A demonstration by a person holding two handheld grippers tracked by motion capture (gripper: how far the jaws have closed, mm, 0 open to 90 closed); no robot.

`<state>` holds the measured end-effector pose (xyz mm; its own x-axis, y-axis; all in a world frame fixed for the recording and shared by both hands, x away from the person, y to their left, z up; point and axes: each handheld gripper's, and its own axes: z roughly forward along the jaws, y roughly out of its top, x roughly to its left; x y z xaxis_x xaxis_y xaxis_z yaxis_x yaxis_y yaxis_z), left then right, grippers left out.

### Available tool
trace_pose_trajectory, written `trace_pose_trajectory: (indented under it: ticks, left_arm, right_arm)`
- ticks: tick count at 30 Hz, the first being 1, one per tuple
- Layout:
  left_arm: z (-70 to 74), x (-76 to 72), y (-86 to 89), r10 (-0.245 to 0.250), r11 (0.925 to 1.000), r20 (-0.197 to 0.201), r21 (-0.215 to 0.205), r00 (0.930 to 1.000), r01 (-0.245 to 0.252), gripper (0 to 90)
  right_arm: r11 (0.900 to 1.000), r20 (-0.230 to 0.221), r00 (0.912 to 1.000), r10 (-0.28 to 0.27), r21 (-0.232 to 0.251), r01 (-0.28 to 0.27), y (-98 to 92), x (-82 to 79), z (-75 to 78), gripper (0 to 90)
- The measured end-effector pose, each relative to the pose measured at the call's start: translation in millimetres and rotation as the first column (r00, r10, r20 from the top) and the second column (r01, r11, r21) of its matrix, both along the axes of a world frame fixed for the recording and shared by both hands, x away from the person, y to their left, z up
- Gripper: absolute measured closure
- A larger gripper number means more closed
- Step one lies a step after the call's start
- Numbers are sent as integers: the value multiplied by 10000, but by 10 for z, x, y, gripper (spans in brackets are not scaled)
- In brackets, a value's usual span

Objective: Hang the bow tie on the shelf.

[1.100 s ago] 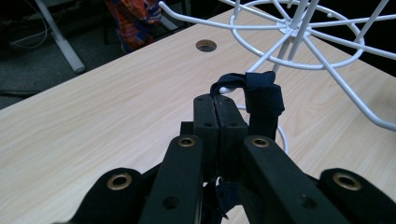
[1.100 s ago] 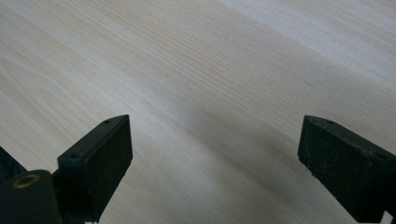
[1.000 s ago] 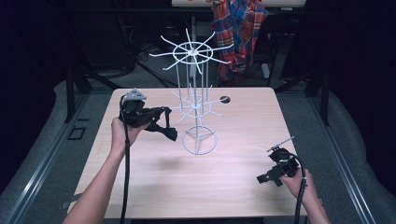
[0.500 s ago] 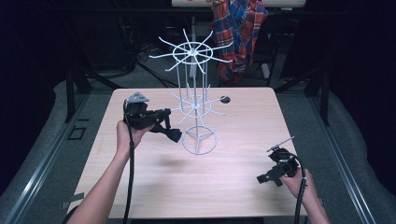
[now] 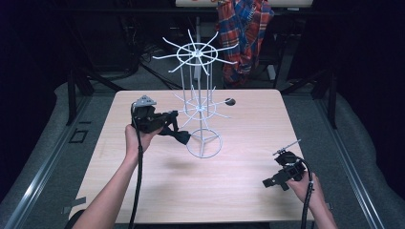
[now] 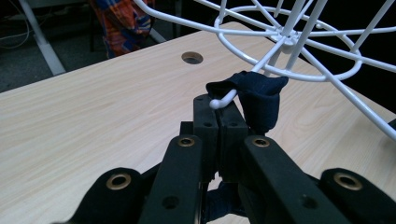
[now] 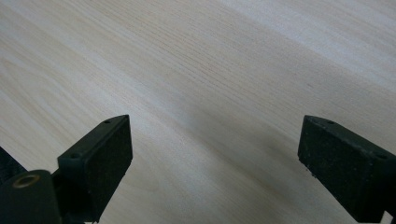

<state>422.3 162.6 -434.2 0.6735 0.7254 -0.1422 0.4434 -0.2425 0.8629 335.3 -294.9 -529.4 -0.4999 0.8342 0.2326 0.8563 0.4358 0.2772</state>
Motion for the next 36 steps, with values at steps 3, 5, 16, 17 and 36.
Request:
trace_pose_trajectory:
  ticks: [3, 5, 16, 17, 36]
  left_arm:
    - [-8, 4, -20, 25, 10000, 2, -7, 10000, -25, 884]
    - [-20, 8, -38, 61, 10000, 39, -62, 10000, -61, 883]
    - [-76, 29, -107, 12, 9994, -57, -356, 10000, -14, 880]
    - [-79, 30, -112, -20, 9994, -32, -346, 10000, 19, 880]
    - [-102, 32, -75, -303, 9988, -537, -399, 9981, 282, 685]
  right_arm:
    - [10000, -1, 10000, -16, 4, 16, -2, -1, 0, 96]
    - [9998, 91, 9998, -175, 126, 174, 5, -8, -11, 97]
    - [10000, -1, 10000, -9, 6, 9, -1, 0, 0, 96]
    - [10000, 8, 10000, -33, 18, 33, -1, -1, -2, 97]
    - [9997, 44, 9999, -134, 196, 133, 4, -8, -1, 96]
